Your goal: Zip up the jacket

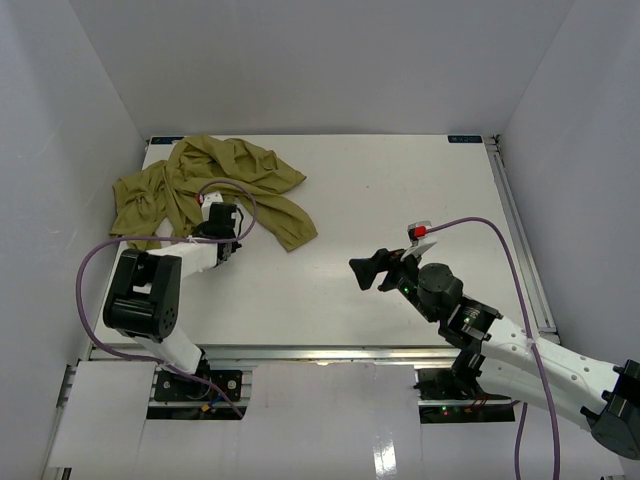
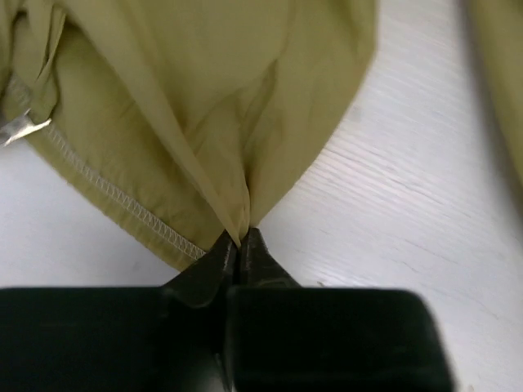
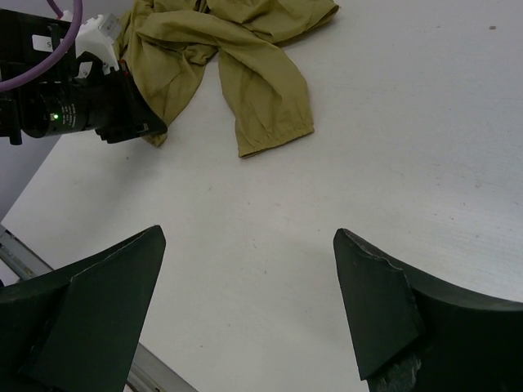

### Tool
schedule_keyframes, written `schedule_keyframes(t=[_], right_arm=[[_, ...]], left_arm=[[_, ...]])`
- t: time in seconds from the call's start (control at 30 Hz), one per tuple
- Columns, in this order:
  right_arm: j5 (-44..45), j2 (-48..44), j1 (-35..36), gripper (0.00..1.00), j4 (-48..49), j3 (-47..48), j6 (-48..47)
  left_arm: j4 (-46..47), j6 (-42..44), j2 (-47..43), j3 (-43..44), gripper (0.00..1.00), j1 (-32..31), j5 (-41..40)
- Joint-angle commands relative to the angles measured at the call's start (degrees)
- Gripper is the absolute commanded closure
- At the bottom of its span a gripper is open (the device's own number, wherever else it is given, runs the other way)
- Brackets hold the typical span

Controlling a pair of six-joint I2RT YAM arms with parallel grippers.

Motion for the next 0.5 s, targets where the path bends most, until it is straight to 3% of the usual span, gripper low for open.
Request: schedule_keyframes(t=[0.0, 0.27, 0.47], right_arm=[[0.99, -0.35, 0.28, 0.1, 1.23, 1.11, 0.05], [3.31, 0.9, 0.32, 0.1, 1.08, 0.94, 0.36], [5.34, -0.07, 0.28, 0.1, 0.66, 0.55, 1.04]], left_arm=[[4.06, 4.04, -4.17, -0.88, 1.0, -8.03, 9.81], [11.81, 3.46, -3.99, 1.09, 1.0, -26.63, 15.66], [18.33, 2.24, 2.82, 3.58, 1.0, -37.68, 18.27]])
